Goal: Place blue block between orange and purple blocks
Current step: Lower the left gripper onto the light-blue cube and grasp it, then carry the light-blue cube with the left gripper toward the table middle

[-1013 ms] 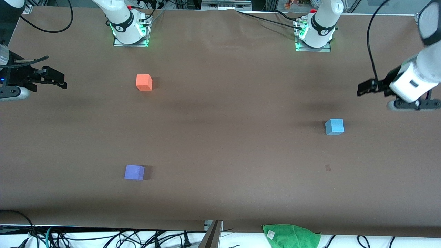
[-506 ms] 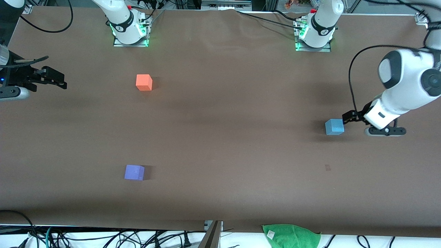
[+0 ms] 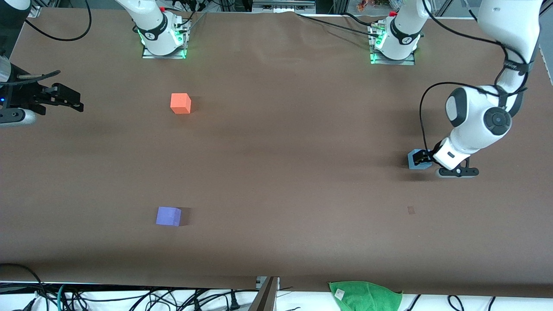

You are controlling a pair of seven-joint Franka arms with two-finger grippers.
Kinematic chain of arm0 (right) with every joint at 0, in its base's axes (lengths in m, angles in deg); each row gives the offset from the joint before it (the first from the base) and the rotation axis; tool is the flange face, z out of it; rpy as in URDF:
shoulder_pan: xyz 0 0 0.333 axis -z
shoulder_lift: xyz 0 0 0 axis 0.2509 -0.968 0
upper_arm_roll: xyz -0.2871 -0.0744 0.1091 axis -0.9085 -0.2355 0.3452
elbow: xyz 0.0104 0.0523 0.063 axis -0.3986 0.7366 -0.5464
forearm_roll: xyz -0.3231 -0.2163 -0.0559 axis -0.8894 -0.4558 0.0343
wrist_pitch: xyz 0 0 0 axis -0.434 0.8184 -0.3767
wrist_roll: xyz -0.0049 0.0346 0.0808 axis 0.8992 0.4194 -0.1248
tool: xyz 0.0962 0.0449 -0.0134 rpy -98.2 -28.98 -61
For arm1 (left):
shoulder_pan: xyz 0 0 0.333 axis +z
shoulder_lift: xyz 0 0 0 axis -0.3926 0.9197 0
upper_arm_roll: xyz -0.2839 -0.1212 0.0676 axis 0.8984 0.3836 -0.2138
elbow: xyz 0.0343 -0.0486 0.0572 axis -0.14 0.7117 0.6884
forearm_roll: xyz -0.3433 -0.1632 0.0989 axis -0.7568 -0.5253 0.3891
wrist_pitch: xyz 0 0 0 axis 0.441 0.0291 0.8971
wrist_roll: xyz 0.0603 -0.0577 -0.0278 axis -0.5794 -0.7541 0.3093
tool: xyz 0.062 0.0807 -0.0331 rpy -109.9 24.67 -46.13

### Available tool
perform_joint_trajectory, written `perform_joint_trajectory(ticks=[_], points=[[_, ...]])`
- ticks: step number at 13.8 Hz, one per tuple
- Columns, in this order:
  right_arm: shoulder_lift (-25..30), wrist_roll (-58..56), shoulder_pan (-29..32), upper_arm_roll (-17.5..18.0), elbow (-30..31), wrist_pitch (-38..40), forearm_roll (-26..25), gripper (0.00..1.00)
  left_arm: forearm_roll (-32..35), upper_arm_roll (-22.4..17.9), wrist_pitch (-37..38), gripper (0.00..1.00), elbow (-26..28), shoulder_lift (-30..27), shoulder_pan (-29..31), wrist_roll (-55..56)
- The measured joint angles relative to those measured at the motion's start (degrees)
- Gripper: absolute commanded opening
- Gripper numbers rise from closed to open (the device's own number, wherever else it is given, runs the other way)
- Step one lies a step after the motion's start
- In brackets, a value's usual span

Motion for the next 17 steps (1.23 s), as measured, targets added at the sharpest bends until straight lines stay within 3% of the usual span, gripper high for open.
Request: perform_joint_trajectory(ticks=[4, 6, 8, 13, 17], points=[[-0.01, 0.0, 0.01, -0.05, 0.0, 0.0, 0.0, 1.0, 0.0, 0.0, -0.72, 1.0, 1.08, 1.99, 0.0, 0.0], [-0.01, 0.0, 0.02, -0.06, 0.0, 0.0, 0.0, 1.0, 0.0, 0.0, -0.72, 0.39, 1.78, 2.48, 0.0, 0.0], [-0.01, 0.0, 0.02, -0.06, 0.0, 0.0, 0.0, 1.0, 0.0, 0.0, -0.9, 0.31, 1.81, 3.13, 0.01, 0.0], [-0.01, 0.0, 0.02, -0.06, 0.0, -0.01, 0.0, 1.0, 0.0, 0.11, -0.3, 0.29, -0.47, 3.25, 0.01, 0.0], [-0.01, 0.0, 0.03, -0.07, 0.0, -0.01, 0.01, 1.0, -0.01, 2.9, 16.33, 0.31, -11.57, 1.42, -0.31, 1.45]])
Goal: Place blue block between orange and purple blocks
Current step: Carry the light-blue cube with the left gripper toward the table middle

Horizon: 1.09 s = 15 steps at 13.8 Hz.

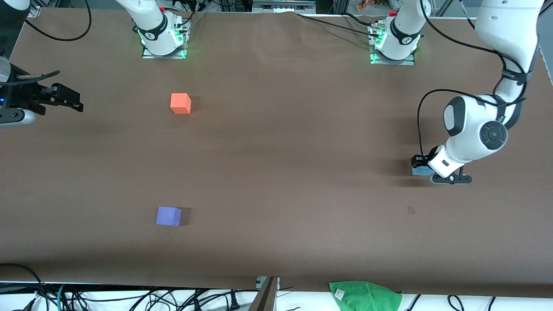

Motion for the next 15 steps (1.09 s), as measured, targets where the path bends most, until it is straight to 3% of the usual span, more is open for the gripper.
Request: perform_joint_trajectory(ticks=[3, 6, 10, 15], points=[[0.0, 0.0, 0.01, -0.01, 0.0, 0.0, 0.0, 1.0, -0.02, 5.52, 10.56, 0.32, -8.76, -0.8, -0.26, 5.72], [0.0, 0.0, 0.03, -0.09, 0.0, 0.0, 0.01, 1.0, -0.02, 12.41, 14.54, 0.32, -13.57, -0.55, -2.89, 17.78], [-0.01, 0.0, 0.04, -0.44, 0.0, 0.0, 0.02, 1.0, -0.04, 13.62, 14.58, 0.32, -19.78, 3.71, -15.6, 33.8], [-0.01, 0.0, 0.05, -0.47, -0.01, -0.01, 0.04, 1.0, 0.0, 13.39, 6.79, 0.32, -28.9, 16.52, -29.3, 42.0]])
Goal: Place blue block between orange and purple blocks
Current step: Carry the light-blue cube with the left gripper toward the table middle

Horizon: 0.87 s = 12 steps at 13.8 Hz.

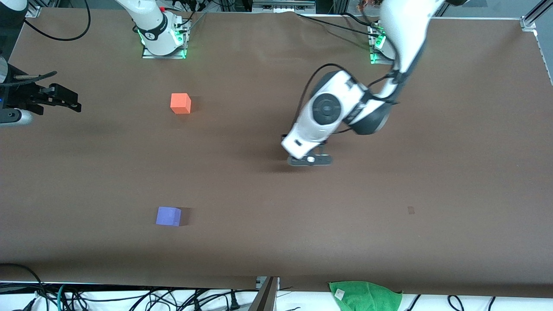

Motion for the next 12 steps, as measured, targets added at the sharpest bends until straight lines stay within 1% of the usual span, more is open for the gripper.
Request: perform_joint_trajectory(ticks=[2, 4, 5, 6, 7, 8, 12], points=[[-0.01, 0.0, 0.0, 0.0, 0.0, 0.0, 0.01, 1.0, 0.03, -0.44, -4.79, 0.32, -0.77, 3.94, -3.25, 0.6], [-0.01, 0.0, 0.0, 0.0, 0.0, 0.0, 0.01, 1.0, 0.83, -1.61, -6.25, 0.32, -1.01, 6.92, -5.63, 1.46], [-0.01, 0.0, 0.0, 0.0, 0.0, 0.0, 0.01, 1.0, 1.54, -2.32, -6.45, 0.35, -1.13, 8.0, -6.52, 1.98], [-0.01, 0.0, 0.0, 0.0, 0.0, 0.0, 0.01, 1.0, 2.16, -2.89, -6.65, 0.43, -1.21, 8.79, -7.11, 2.57], [-0.01, 0.0, 0.0, 0.0, 0.0, 0.0, 0.01, 1.0, 2.36, -3.22, -7.22, 0.72, -1.29, 9.32, -7.42, 2.87], [-0.01, 0.0, 0.0, 0.0, 0.0, -0.01, 0.01, 1.0, 2.4, -3.35, -7.7, 1.0, -1.41, 9.62, -7.48, 3.02], [-0.18, 0.0, 0.0, 0.0, 0.0, -0.01, 0.03, 1.0, 2.55, -4.1, -7.89, 1.0, -2.52, 9.64, -7.47, 5.56]])
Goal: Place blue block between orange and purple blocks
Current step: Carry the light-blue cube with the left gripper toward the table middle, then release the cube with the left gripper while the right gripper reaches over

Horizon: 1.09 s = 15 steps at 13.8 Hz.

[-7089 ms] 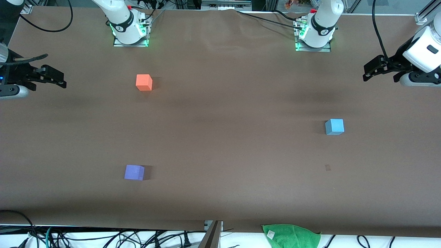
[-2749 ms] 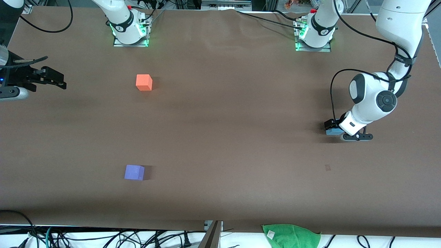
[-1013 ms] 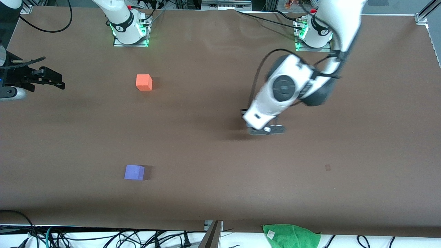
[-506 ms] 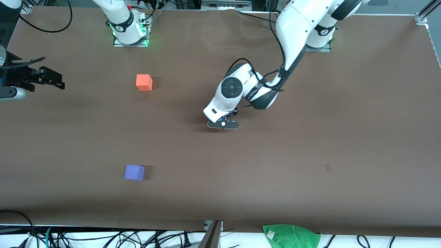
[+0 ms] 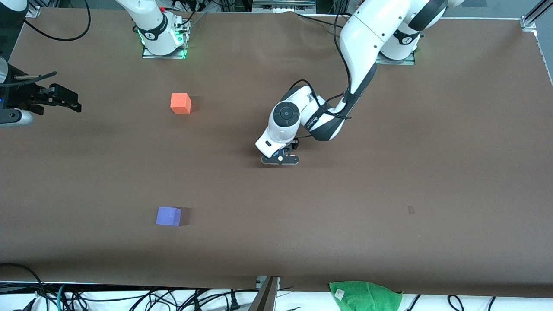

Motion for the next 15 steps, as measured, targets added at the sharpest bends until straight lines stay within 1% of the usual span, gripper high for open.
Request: perform_joint_trajectory(ticks=[2, 4, 8, 10, 12, 15], points=[[-0.48, 0.0, 0.0, 0.0, 0.0, 0.0, 0.05, 1.0, 0.33, -0.41, 1.91, 1.0, -1.18, -0.85, 0.14, 0.68], [-1.52, 0.0, 0.0, 0.0, 0.02, -0.23, 0.07, 1.0, 0.35, -0.74, 6.74, 1.0, -2.43, -4.04, 0.69, 1.3], [-4.58, 0.0, -0.01, 0.01, 0.01, -0.84, 0.07, 1.0, -0.48, -0.72, 22.57, 1.0, -3.35, -15.8, 5.85, 0.9], [-5.71, 0.0, -0.01, 0.01, 0.0, -0.96, 0.07, 1.0, -0.83, -0.71, 29.6, 1.0, -3.3, -20.81, 9.51, -2.68], [-6.67, 0.07, -0.09, 0.07, 0.0, -1.72, 0.09, 1.0, -1.1, -0.87, 34.18, 1.0, -3.18, -23.98, 14.25, -8.24], [-7.95, 4.24, -2.26, 0.76, 0.0, -4.71, 0.8, 1.0, -1.3, -1.03, 36.87, 1.0, -2.58, -25.12, 25.02, -21.44]])
